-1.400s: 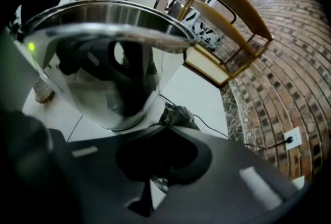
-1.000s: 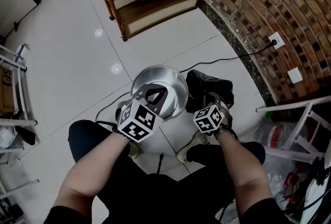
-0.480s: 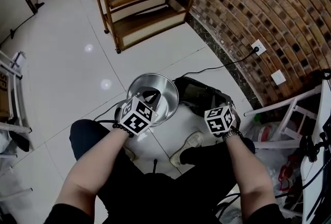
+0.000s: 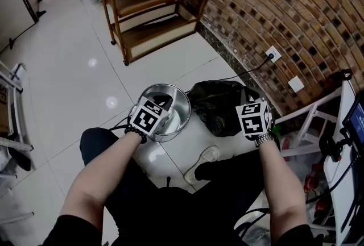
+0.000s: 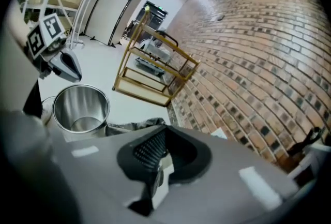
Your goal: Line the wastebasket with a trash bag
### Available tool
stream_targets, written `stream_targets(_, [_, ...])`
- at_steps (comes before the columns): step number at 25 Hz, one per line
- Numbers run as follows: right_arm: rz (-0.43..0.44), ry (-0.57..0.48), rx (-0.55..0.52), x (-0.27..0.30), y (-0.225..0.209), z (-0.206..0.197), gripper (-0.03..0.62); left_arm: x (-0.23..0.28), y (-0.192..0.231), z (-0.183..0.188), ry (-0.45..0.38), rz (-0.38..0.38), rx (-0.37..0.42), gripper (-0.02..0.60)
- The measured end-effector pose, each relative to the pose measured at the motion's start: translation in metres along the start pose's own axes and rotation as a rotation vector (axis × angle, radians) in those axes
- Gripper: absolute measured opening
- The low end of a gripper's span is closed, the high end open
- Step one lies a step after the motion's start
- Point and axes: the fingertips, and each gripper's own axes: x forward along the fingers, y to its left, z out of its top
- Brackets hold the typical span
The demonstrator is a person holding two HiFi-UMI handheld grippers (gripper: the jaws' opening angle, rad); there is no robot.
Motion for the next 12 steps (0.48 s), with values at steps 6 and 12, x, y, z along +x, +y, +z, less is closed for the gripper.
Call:
stream_targets(6, [-0.012,-0.106,0.003,-0.039,-0.023,0.057,0.003,0.003,0.023,0.028,0.038,-0.011,-0.063,0.033])
stream_targets(12, [0.001,-0.24,-0.03,-0.081,-0.032,0.115,0.003,0.003,0.056,0.054,0.04,-0.012,-0.226,0.137])
